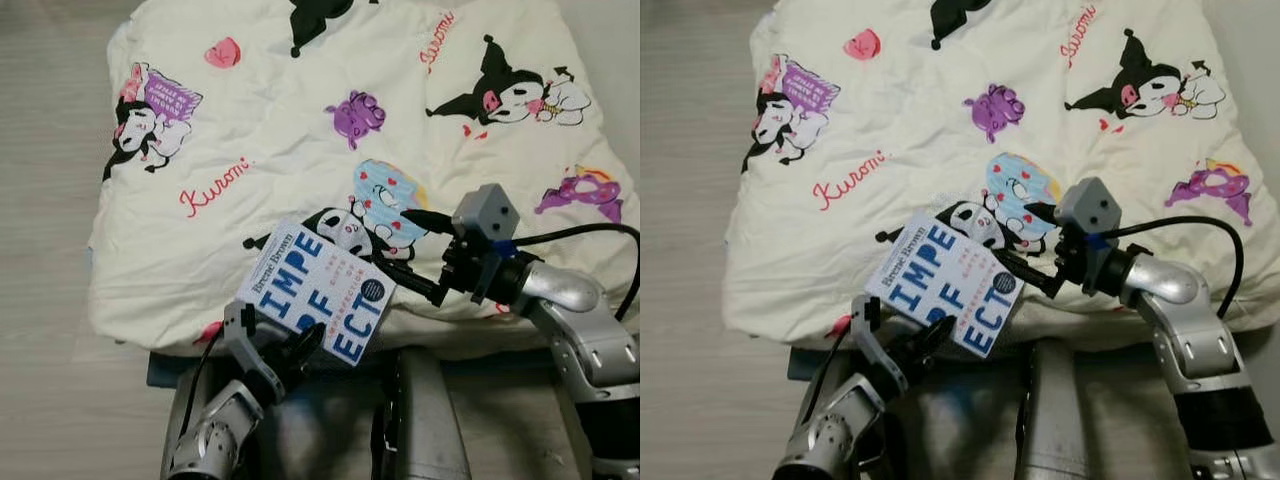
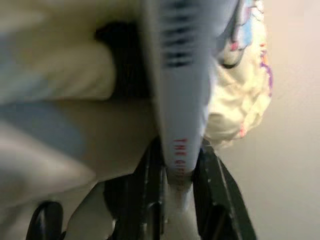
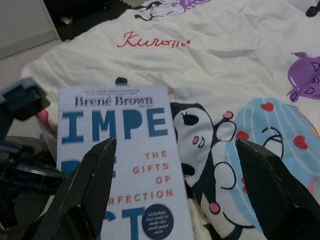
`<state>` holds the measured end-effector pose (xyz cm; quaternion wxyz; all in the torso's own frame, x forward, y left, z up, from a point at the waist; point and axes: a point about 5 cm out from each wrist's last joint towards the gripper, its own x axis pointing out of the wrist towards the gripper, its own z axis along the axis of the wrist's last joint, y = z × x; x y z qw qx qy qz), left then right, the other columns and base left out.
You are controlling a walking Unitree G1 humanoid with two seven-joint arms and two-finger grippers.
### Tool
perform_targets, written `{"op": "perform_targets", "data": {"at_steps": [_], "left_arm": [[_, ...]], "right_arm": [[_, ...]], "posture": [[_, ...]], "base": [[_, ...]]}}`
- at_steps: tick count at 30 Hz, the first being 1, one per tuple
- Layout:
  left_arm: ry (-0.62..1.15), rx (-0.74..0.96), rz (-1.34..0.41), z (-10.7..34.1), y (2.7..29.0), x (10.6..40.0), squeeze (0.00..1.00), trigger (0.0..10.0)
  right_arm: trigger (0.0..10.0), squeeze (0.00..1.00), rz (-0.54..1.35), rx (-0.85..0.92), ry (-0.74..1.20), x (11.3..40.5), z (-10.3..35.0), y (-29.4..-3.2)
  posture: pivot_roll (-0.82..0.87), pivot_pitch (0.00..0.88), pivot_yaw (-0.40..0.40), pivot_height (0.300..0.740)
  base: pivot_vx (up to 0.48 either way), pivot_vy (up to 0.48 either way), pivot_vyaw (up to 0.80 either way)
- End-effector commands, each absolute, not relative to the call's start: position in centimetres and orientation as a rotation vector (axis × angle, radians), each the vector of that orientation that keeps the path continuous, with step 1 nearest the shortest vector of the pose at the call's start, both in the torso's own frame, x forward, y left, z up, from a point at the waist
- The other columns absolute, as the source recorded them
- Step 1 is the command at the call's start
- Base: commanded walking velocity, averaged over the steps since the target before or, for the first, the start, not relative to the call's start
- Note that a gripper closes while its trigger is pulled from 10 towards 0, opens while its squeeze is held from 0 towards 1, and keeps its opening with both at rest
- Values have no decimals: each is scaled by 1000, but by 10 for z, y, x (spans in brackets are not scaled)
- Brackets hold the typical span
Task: Clean up the room
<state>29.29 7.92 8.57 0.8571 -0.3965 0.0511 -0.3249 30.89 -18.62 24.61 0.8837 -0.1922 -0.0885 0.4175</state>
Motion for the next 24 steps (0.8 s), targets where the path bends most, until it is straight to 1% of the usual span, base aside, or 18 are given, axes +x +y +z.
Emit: {"op": "perform_targets", "data": {"at_steps": [1, 3, 4, 5, 6, 10, 14, 15, 16, 18, 19, 20, 23, 24], "left_arm": [[132, -922, -703, 78, 61, 273, 0, 902], [132, -922, -703, 78, 61, 273, 0, 902], [125, -926, -710, 81, 59, 270, 0, 1176], [125, -926, -710, 81, 59, 270, 0, 1176], [112, -931, -713, 85, 59, 268, 0, 0], [36, -972, -729, 107, 60, 266, 0, 0], [16, -988, -755, 117, 60, 262, 0, 0], [6, -988, -784, 124, 63, 255, 0, 0], [6, -988, -784, 124, 63, 255, 0, 0], [5, -999, -837, 137, 69, 236, 0, 0], [5, -999, -837, 137, 69, 236, 0, 0], [19, -995, -859, 141, 74, 221, 0, 0], [41, -981, -878, 151, 87, 192, 0, 0], [41, -981, -878, 151, 87, 192, 0, 0]], "right_arm": [[10000, 0, 891, -418, -173, 306, 241, -184], [10000, 0, 891, -418, -173, 306, 241, -184], [10000, 0, 892, -423, -174, 306, 241, -184], [10000, 0, 892, -423, -174, 306, 241, -184], [10000, 0, 893, -426, -176, 306, 241, -184], [10000, 0, 894, -438, -182, 306, 241, -184], [10000, 0, 893, -447, -185, 306, 241, -184], [10000, 0, 893, -452, -187, 305, 241, -185], [10000, 0, 893, -452, -187, 305, 241, -185], [10000, 0, 896, -461, -191, 304, 242, -186], [10000, 0, 896, -461, -191, 304, 242, -186], [10000, 0, 903, -461, -191, 303, 243, -187], [10000, 0, 899, -453, -196, 303, 247, -190], [10000, 0, 899, -453, -196, 303, 247, -190]], "posture": [[-88, 489, 0, 566], [-88, 489, 0, 566], [-87, 490, -1, 566], [-87, 490, -1, 566], [-86, 490, -1, 566], [-79, 488, 0, 566], [-73, 488, 6, 566], [-69, 486, 7, 566], [-69, 486, 7, 566], [-65, 484, 11, 566], [-65, 484, 11, 566], [-58, 479, 15, 566], [-56, 474, 15, 566], [-56, 474, 15, 566]], "base": [[0, 0, 0], [0, 0, 0], [0, 0, 0], [0, 0, 0], [0, 0, 0], [0, 0, 0], [0, 0, 0], [0, 0, 0], [0, 0, 0], [0, 0, 0], [0, 0, 0], [0, 0, 0], [0, 0, 0], [0, 0, 0]]}}
